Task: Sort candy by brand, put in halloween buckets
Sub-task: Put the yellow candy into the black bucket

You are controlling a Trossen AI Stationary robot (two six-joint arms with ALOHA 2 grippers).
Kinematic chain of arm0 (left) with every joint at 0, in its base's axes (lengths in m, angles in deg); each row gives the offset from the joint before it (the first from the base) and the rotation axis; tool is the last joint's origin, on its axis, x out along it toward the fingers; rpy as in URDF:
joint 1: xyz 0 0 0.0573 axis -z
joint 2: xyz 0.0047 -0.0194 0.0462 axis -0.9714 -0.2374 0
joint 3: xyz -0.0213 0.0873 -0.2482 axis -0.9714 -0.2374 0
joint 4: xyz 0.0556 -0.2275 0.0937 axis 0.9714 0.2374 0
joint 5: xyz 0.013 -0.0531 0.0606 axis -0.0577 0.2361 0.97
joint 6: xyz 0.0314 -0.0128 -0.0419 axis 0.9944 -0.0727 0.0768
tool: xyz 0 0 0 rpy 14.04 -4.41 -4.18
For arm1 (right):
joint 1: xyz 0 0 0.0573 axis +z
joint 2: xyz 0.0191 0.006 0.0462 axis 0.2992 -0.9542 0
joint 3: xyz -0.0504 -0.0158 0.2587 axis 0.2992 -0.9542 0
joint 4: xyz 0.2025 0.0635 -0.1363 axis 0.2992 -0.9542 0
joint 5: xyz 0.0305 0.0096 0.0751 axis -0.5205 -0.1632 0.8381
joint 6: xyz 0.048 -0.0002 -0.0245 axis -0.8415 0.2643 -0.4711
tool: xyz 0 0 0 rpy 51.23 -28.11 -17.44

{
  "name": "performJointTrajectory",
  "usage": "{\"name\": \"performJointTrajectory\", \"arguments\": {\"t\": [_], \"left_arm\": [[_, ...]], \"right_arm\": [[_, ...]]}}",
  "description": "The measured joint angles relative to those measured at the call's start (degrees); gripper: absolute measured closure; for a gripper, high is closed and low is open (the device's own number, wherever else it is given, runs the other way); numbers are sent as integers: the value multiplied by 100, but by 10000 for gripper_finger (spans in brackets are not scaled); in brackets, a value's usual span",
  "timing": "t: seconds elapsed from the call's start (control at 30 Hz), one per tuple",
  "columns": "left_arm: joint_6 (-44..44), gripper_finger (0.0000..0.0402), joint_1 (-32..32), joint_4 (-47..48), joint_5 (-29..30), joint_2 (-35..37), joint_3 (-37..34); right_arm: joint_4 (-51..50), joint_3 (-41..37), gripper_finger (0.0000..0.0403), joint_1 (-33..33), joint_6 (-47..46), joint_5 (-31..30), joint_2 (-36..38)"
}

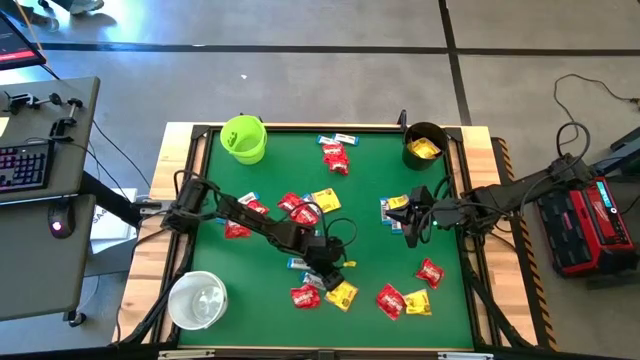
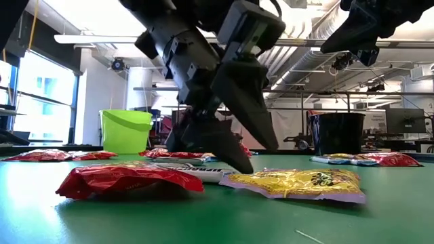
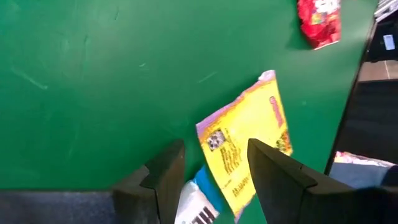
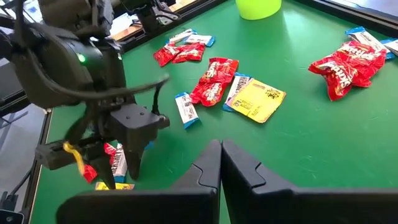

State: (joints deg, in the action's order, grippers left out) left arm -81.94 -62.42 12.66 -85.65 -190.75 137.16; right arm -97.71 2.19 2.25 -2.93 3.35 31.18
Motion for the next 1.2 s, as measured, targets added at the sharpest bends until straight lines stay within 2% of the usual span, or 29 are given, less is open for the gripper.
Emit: {"name": "performJointTrajectory", "arguments": {"t": [0.27,0.53,0.67,0.77,0.9,1.07,1.2], "left_arm": [[-392,234,4,-769,-232,-289,9],[-58,251,9,-846,-240,-305,4],[500,276,55,-1154,-172,-327,-7],[1119,279,136,-1046,194,-332,113],[2004,256,212,-659,670,-330,264],[2890,226,214,-669,585,-330,273],[3340,225,225,-687,587,-329,273]], "right_arm": [[7,0,403,0,-2,2,0],[9,0,403,0,0,4,2],[7,1,403,0,8,50,2],[8,1,403,0,13,50,2],[7,2,403,0,6,52,2],[5,2,403,0,26,61,1],[4,2,403,0,26,68,2]]}}
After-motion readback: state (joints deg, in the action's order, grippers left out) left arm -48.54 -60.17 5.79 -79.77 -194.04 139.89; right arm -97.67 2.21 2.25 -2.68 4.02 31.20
